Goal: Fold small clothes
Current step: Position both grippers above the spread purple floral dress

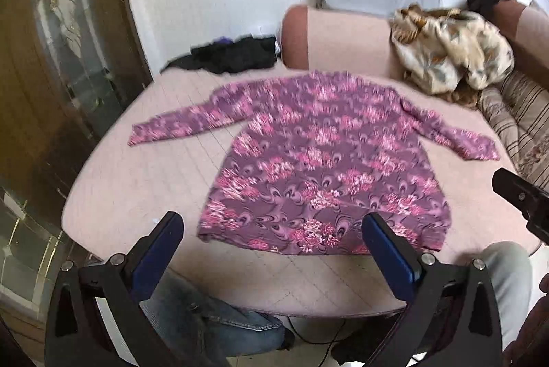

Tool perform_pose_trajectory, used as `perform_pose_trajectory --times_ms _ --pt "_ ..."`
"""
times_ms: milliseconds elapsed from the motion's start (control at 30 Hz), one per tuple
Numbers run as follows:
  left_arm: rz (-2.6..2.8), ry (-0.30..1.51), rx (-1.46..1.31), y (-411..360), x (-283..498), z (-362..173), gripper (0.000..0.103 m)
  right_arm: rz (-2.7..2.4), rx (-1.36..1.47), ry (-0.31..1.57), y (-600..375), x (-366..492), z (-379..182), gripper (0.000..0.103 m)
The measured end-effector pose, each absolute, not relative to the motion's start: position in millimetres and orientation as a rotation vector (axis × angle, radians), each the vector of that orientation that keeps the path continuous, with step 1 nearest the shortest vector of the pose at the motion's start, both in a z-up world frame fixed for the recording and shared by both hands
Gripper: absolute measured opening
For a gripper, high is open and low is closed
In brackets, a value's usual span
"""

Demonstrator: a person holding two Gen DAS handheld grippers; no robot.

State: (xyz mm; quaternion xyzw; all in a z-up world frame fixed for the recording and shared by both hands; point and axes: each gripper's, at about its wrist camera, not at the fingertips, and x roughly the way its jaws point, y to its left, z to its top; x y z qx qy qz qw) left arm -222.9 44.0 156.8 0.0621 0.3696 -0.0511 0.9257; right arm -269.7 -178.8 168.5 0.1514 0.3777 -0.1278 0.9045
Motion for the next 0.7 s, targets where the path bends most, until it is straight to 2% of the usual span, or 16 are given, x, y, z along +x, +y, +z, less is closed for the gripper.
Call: perform_pose_trajectory --times_ms 400,700 --pt "-0.089 0.604 0.095 53 -275 223 0.103 -0.302 0.208 0.619 -157 -317 248 0.103" --pt "-0.176 0.606 0.112 23 -265 233 0.103 -0.337 0.232 0.641 -180 -311 250 0.103"
